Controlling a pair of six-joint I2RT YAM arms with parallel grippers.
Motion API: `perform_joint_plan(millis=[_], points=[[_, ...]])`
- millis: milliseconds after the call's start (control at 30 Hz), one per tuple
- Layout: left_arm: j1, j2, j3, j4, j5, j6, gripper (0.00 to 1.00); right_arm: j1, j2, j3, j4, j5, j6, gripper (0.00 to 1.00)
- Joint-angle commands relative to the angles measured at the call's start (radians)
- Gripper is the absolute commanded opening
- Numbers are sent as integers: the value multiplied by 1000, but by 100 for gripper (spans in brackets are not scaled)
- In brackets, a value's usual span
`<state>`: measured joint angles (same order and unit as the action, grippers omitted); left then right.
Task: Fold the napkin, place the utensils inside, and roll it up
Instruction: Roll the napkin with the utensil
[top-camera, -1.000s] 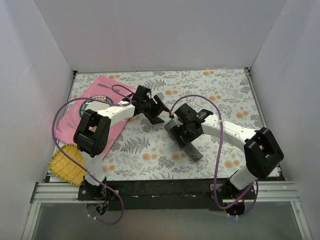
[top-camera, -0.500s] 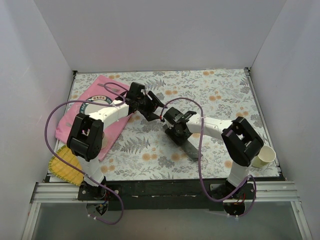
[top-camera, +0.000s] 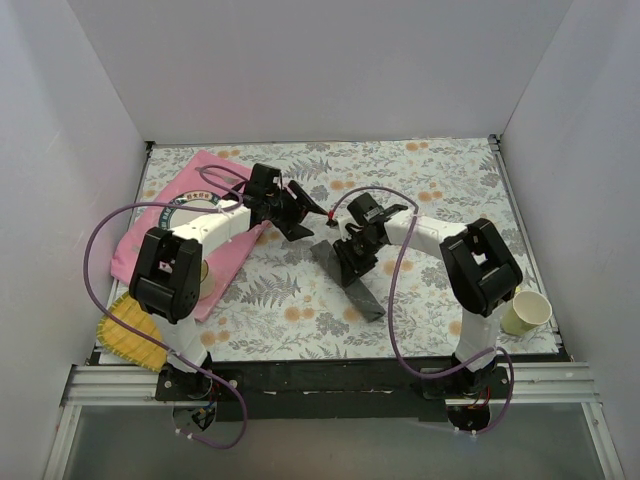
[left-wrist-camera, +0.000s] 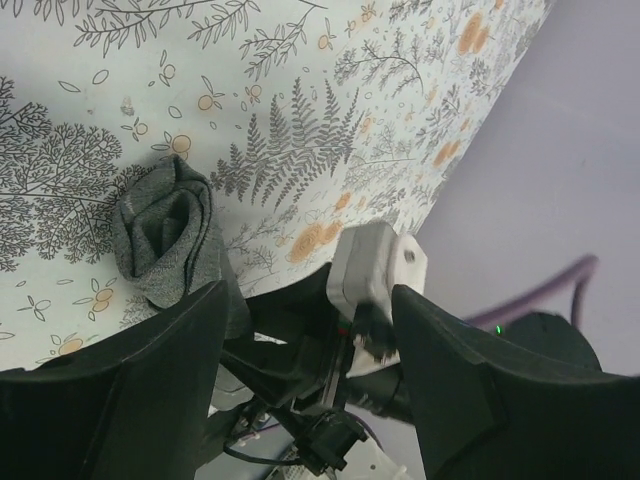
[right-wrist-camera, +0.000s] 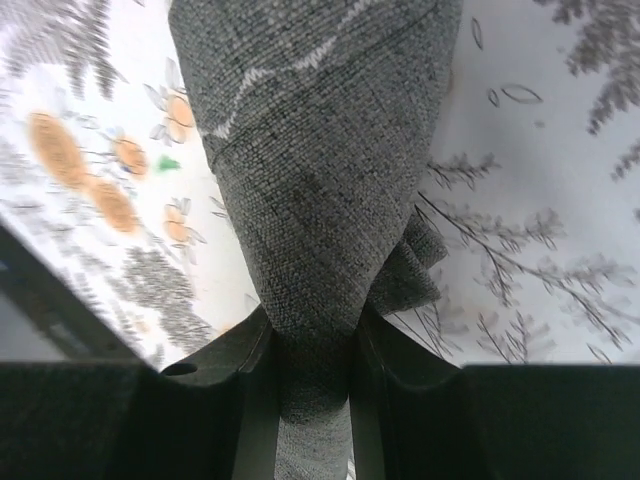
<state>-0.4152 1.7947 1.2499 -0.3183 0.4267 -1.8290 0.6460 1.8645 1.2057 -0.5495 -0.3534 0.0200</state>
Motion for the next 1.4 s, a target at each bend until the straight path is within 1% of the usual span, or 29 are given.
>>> perform_joint_plan(millis=[0,100,267,400,500,600,667,867,933,1000,1033,1100,1200,1233,1367], points=[[10,-74,-9,-7,46,16,65,-52,91,15,65,-358,41,32],[4,-78,-35,28,66,-4,65,-85,128,15,75,-421,60,32],[-31,-38,-61,116,141,-71,66,-138,147,-4,94,-489,64,33],[-50,0,-63,157,141,-90,65,-175,162,-23,103,-535,58,34],[-59,18,-50,163,145,-84,65,-189,177,-23,83,-532,35,36],[-73,48,-53,174,144,-84,65,-192,170,-31,86,-524,37,40],[-76,68,-73,193,141,-87,65,-192,157,-34,88,-504,47,44],[-66,127,-50,177,106,-29,65,-189,75,-29,16,-359,40,59],[-66,143,-46,182,104,-24,65,-187,23,-34,-18,-296,28,64],[-66,158,-41,186,106,-27,65,-183,-28,-38,-49,-254,8,67],[-66,161,-40,194,106,-26,65,-166,-43,-37,-84,-213,2,69],[-66,172,-35,194,106,-27,65,-137,-105,-52,-102,-167,-2,72],[-66,175,-33,193,104,-26,65,-59,-191,-101,-109,-53,23,77],[-66,175,-35,193,104,-27,65,-24,-206,-118,-106,6,34,78],[-66,180,-35,191,106,-27,65,29,-266,-219,-76,158,87,78]])
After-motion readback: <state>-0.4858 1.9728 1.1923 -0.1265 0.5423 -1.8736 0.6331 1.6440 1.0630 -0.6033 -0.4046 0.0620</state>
